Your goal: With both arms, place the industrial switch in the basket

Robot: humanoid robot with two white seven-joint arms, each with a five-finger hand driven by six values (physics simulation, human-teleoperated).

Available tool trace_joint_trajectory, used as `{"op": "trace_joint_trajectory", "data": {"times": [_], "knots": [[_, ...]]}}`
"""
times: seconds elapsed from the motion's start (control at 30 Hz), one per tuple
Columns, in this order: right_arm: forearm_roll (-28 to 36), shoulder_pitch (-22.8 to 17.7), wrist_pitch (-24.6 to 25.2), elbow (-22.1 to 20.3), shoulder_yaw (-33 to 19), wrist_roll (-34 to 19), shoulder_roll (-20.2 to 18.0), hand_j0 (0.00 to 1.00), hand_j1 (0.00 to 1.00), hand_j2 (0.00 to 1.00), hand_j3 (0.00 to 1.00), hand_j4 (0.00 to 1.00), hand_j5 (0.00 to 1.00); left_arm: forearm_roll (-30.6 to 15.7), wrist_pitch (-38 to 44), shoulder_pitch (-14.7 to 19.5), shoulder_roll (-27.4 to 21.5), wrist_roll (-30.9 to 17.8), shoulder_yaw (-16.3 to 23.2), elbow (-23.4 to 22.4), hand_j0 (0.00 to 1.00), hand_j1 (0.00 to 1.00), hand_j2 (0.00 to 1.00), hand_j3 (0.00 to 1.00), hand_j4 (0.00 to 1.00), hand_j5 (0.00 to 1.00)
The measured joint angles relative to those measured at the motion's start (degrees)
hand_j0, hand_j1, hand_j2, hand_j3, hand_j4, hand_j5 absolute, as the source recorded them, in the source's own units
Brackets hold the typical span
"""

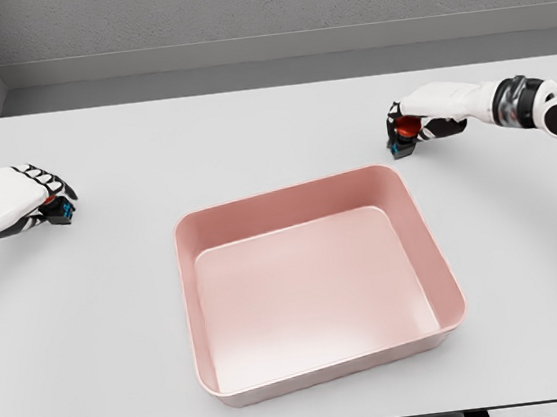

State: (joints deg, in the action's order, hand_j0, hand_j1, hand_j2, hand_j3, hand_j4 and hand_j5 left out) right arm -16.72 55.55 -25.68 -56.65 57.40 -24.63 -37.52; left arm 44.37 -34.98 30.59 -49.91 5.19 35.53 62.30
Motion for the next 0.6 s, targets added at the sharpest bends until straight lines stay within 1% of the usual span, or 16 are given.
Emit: {"op": "trace_joint_trajectory", "data": {"times": [0.03,0.1,0.4,0.6], "knots": [[0.05,0.53,-0.61,-0.07,-0.03,-0.06,-0.10,0.42,0.42,0.42,0.42,0.42,0.42,-0.08,0.00,0.00,-0.06,0.04,-0.01,0.24,0.44,0.44,0.44,0.44,0.44,0.44],[0.13,0.62,-1.56,-0.44,-0.06,-0.11,-0.50,0.42,0.42,0.42,0.42,0.42,0.42,-0.14,0.00,-0.09,-0.18,0.08,-0.05,1.66,0.44,0.44,0.44,0.44,0.44,0.44],[0.46,2.28,-4.49,-3.90,-0.01,-0.63,-3.85,0.41,0.41,0.41,0.41,0.41,0.41,-2.32,-0.01,-0.53,-4.07,0.11,-0.48,13.91,0.42,0.42,0.42,0.42,0.42,0.42],[0.81,2.73,-6.51,-6.12,-0.01,-0.98,-5.63,0.41,0.41,0.41,0.41,0.41,0.41,-3.34,-0.01,-0.70,-4.91,0.16,-0.59,21.70,0.42,0.42,0.42,0.42,0.42,0.42]]}}
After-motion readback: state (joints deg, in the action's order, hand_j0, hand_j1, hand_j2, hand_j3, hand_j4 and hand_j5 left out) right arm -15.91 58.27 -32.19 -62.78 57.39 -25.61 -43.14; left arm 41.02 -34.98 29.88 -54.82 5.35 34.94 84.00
